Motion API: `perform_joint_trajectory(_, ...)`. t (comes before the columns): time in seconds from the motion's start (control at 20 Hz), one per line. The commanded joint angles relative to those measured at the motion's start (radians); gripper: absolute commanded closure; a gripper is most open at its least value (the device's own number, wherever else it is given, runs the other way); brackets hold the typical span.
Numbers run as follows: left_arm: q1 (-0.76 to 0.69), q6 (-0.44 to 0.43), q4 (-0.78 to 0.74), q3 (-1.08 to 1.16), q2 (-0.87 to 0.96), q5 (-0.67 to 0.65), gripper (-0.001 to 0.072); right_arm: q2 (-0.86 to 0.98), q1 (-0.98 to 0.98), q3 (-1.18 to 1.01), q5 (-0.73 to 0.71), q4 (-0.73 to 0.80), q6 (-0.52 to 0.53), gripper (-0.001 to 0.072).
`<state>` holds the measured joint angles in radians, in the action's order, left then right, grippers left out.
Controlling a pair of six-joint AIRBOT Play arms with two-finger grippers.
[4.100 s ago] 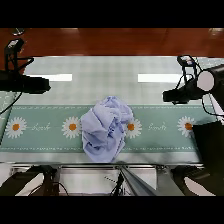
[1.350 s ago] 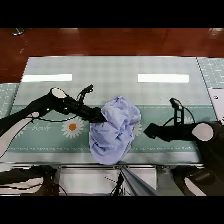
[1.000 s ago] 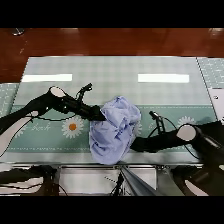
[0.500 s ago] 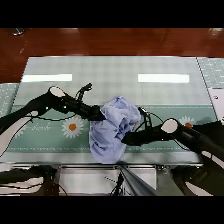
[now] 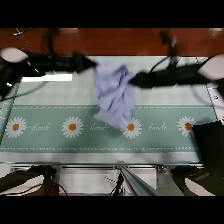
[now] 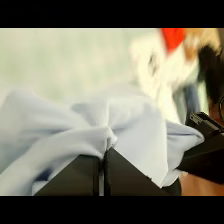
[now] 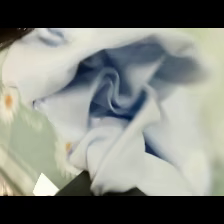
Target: Fold the shirts.
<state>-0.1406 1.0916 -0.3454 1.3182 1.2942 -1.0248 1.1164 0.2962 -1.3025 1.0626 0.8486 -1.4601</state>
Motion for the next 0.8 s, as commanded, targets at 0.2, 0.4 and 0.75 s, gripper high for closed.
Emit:
perform_joint_trajectory(0.2,0.110,0.164,-0.322,0.407,-0.318,0.117,0.0687,-0.061,-0.056,-0.730,0.318,0.144,-0.032,0.0691)
perform_joint_trajectory(0.4,0.111,0.212,-0.430,0.403,-0.491,-0.045,0.0686,-0.159,-0.056,-0.729,0.446,0.174,-0.032,0.0691)
perform_joint_trajectory(0.75,0.105,0.344,-0.483,0.093,-0.649,-0.411,0.0686,-0.216,-0.056,-0.541,0.741,0.234,-0.063,0.0690)
